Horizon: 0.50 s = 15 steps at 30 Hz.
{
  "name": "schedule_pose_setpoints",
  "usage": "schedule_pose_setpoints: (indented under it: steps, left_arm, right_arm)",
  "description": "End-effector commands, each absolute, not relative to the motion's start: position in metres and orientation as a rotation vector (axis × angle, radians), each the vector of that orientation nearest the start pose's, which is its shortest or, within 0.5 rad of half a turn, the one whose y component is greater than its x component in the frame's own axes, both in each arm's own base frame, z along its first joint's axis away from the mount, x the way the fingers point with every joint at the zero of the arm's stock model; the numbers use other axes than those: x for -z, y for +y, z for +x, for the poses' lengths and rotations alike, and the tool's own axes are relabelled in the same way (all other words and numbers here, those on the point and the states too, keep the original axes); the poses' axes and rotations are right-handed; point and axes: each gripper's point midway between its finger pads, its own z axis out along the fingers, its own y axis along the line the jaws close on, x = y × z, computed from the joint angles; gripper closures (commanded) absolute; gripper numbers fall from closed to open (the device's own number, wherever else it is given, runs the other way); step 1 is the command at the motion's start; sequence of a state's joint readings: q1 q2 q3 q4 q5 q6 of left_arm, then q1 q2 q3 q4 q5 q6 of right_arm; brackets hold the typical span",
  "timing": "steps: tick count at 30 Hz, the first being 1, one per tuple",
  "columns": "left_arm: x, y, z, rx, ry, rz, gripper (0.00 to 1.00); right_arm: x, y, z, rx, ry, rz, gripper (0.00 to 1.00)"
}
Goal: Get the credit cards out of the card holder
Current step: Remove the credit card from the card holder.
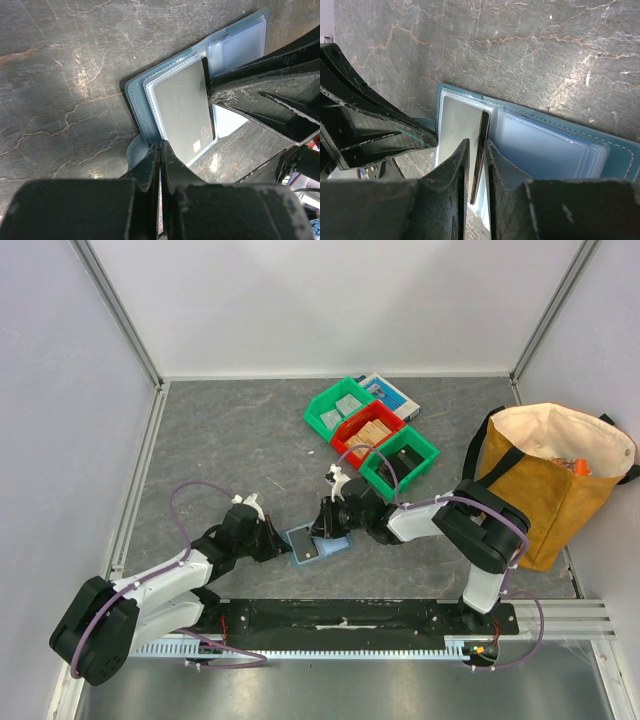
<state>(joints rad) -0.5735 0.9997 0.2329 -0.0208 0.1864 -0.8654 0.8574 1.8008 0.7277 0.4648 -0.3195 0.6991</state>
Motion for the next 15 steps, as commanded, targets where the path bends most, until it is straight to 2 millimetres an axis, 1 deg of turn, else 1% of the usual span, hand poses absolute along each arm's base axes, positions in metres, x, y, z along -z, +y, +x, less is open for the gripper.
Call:
schedule_pose_setpoints:
  steps: [1, 5, 8, 10, 12, 15]
  left_arm:
    - [-0.011, -0.182, 0.167, 0.839, 2.548, -0.294, 0.98]
    - [-0.019, -0.185, 0.169, 0.858, 2.527, -0.290, 0.98]
    - [-0.035, -0.188, 0.174, 0.896, 2.481, -0.290, 0.88]
    - [-0.047, -0.192, 0.176, 0.926, 2.453, -0.280, 0.84]
    - [-0.058, -0.195, 0.178, 0.951, 2.433, -0.270, 0.81]
    - [-0.068, -0.199, 0.182, 0.969, 2.415, -0.256, 0.80]
  right_arm:
    - [-0.023, 0.371, 0.214, -1.209, 2.389, -0.367, 0.76]
    - [-0.023, 0.365, 0.217, -1.192, 2.390, -0.350, 0.77]
    - [-0.024, 0.364, 0.217, -1.189, 2.384, -0.354, 0.77]
    - [-0.025, 0.364, 0.217, -1.189, 2.381, -0.358, 0.77]
    - [-0.028, 0.365, 0.218, -1.191, 2.371, -0.362, 0.76]
    - [-0.029, 0.365, 0.219, -1.193, 2.369, -0.358, 0.76]
